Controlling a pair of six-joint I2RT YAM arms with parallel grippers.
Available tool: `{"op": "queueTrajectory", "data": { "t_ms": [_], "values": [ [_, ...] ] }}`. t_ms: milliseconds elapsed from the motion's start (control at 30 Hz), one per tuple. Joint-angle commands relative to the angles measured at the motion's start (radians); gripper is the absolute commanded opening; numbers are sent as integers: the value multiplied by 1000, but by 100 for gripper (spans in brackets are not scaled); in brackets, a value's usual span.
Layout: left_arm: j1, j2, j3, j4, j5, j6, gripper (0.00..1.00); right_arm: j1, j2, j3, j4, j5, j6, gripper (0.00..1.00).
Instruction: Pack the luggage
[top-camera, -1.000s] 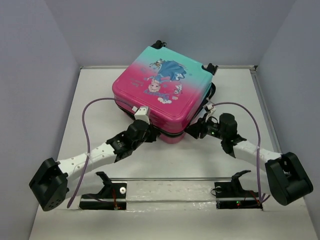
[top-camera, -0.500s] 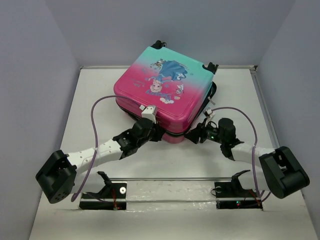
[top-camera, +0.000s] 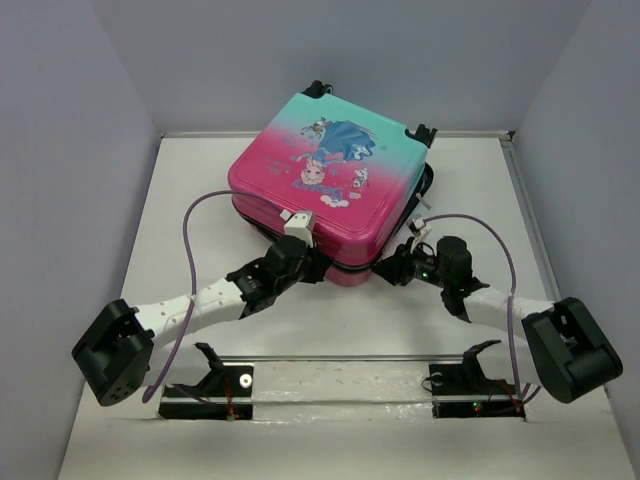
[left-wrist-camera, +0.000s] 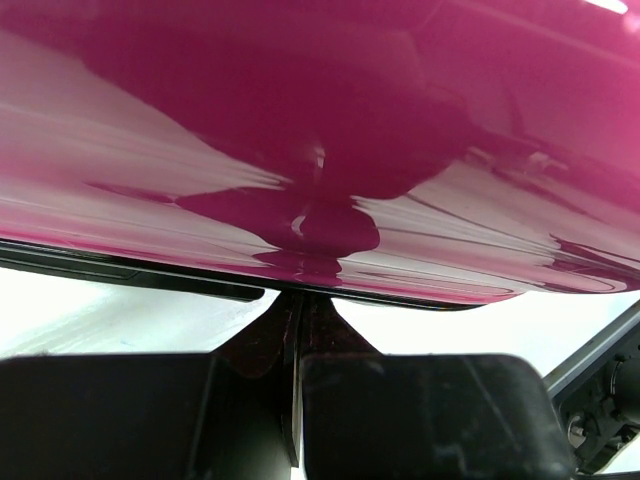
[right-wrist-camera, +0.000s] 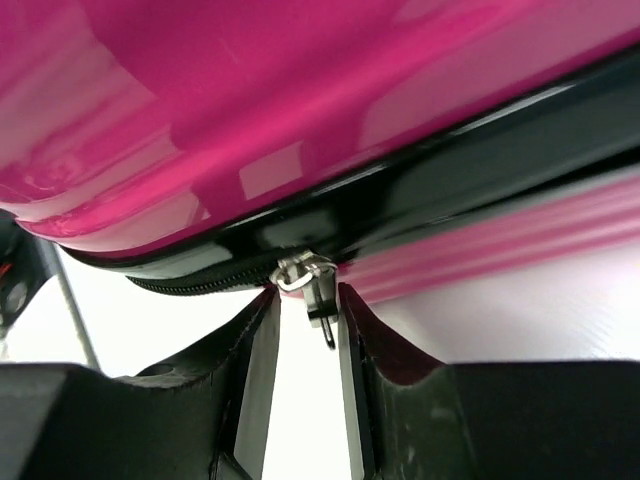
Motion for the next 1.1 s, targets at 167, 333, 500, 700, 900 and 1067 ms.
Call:
{"op": "queueTrajectory", "data": {
  "t_ms": [167, 333, 500, 700, 900, 1067],
  "values": [
    [-20, -10, 35, 113, -14, -3, 8, -1, -179, -14, 6, 199, -18, 23],
    [-29, -28, 9, 113, -7, -3, 8, -1, -130, 0, 29, 178, -1, 7],
    [-67, -31, -13, 163, 28, -6, 8, -1, -138, -9, 31, 147, 37, 7],
    [-81, 56, 70, 223, -1, -3, 9, 31, -224, -35, -113, 138, 71, 7],
    [-80, 163, 205, 237, -49, 17, 9, 198, -305, 24, -357, 233, 52, 7],
    [-80, 237, 306, 234, -60, 48, 9, 440, -319, 57, -480, 403, 132, 7]
  ]
}}
